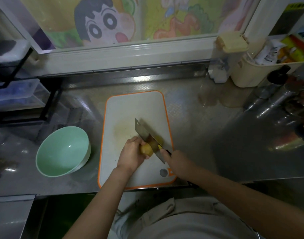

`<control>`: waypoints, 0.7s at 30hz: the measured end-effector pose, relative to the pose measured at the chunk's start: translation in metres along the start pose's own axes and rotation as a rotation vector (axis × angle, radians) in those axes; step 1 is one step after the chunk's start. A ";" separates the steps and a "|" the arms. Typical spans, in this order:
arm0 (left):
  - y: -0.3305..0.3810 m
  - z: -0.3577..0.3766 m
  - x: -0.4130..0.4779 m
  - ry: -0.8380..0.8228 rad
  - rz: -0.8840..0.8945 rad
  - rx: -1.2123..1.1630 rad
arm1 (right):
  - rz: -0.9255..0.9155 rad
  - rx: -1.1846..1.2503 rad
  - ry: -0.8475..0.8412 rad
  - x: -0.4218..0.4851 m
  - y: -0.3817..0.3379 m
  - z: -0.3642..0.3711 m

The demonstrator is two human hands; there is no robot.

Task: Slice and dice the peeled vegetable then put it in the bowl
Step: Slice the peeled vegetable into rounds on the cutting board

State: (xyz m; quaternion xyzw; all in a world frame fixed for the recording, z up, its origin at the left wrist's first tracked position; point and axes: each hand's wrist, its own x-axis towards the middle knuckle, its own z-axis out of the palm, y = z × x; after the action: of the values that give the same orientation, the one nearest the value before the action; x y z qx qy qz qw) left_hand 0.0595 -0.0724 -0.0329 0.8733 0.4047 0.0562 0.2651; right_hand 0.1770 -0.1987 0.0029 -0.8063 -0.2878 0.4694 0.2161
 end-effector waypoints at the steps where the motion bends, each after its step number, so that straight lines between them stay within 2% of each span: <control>1: 0.000 0.000 0.000 0.000 0.001 -0.001 | -0.030 -0.019 -0.021 0.003 -0.002 0.002; 7: 0.001 0.000 -0.001 -0.003 -0.005 -0.007 | -0.072 -0.100 0.058 0.018 -0.015 0.011; 10: 0.003 -0.001 0.000 0.014 -0.043 -0.042 | -0.041 0.008 0.044 0.020 -0.015 0.011; 13: 0.002 0.000 0.000 0.014 -0.072 -0.069 | -0.102 0.088 0.045 0.016 -0.013 0.009; 18: 0.002 0.001 -0.001 0.037 -0.093 -0.094 | -0.115 -0.062 -0.005 0.004 -0.003 0.006; 21: 0.002 0.003 -0.002 0.034 -0.089 -0.092 | -0.087 -0.068 -0.046 -0.002 0.009 0.004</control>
State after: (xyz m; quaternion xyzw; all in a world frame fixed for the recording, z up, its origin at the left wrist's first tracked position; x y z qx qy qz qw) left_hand 0.0609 -0.0762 -0.0343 0.8404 0.4444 0.0779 0.3002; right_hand 0.1757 -0.2065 -0.0037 -0.7890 -0.3432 0.4679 0.2020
